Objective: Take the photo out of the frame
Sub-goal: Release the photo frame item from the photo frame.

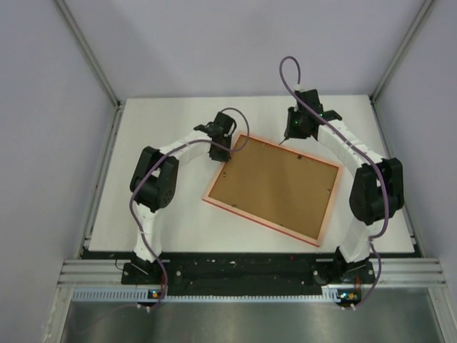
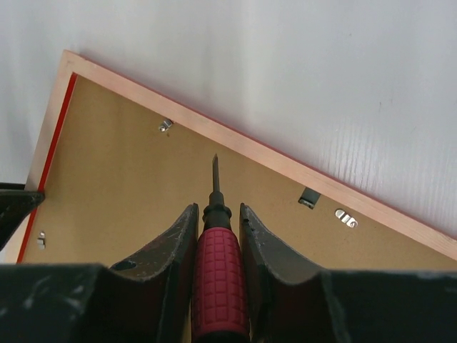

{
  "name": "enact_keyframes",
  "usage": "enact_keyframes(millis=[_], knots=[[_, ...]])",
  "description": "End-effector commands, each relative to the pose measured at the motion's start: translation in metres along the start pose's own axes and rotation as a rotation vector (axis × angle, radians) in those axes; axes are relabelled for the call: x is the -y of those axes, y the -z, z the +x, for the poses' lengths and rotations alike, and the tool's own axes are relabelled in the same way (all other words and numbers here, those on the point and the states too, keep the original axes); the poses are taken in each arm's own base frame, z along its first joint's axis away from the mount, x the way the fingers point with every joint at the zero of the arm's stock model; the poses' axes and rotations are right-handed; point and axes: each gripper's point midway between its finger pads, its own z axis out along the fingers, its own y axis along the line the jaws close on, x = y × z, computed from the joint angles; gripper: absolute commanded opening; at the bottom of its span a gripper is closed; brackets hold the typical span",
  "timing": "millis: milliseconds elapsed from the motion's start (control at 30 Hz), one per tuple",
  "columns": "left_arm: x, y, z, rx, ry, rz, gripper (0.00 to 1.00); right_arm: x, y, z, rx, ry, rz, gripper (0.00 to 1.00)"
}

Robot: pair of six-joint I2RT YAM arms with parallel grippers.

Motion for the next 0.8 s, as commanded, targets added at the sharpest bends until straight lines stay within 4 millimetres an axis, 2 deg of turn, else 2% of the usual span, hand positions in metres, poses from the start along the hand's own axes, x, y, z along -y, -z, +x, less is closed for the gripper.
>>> enact_keyframes(millis=[0, 67, 133, 233, 333, 433, 567, 633, 767], knots=[[0.005, 0.023, 0.002, -0.005, 0.162, 0.019, 0.0, -0.018, 0.011, -0.023, 0.096, 0.104, -0.068, 0.0], [0.009, 0.028, 0.004, -0.017, 0.199, 0.033, 0.11, -0.024, 0.007, -0.026, 0.093, 0.113, -0.091, 0.0], [0.015, 0.032, 0.006, -0.027, 0.21, 0.044, 0.34, -0.033, 0.004, -0.028, 0.086, 0.118, -0.128, 0.0], [0.028, 0.04, 0.003, -0.028, 0.184, 0.08, 0.6, -0.044, -0.004, -0.026, 0.075, 0.13, -0.15, 0.0], [0.027, 0.049, -0.015, 0.018, 0.14, 0.075, 0.75, -0.059, -0.012, -0.025, 0.065, 0.147, -0.171, 0.0], [0.02, 0.054, -0.042, 0.102, 0.074, 0.064, 0.79, -0.074, -0.016, -0.03, 0.073, 0.194, -0.177, 0.0], [0.01, 0.043, -0.068, 0.169, 0.008, 0.048, 0.8, -0.09, -0.026, -0.03, 0.044, 0.238, -0.19, 0.0], [0.007, 0.033, -0.072, 0.172, -0.015, 0.038, 0.79, -0.094, -0.028, -0.03, 0.035, 0.256, -0.184, 0.0], [0.014, 0.006, -0.066, 0.133, -0.038, 0.073, 0.74, -0.092, -0.034, -0.026, 0.01, 0.264, -0.156, 0.0]])
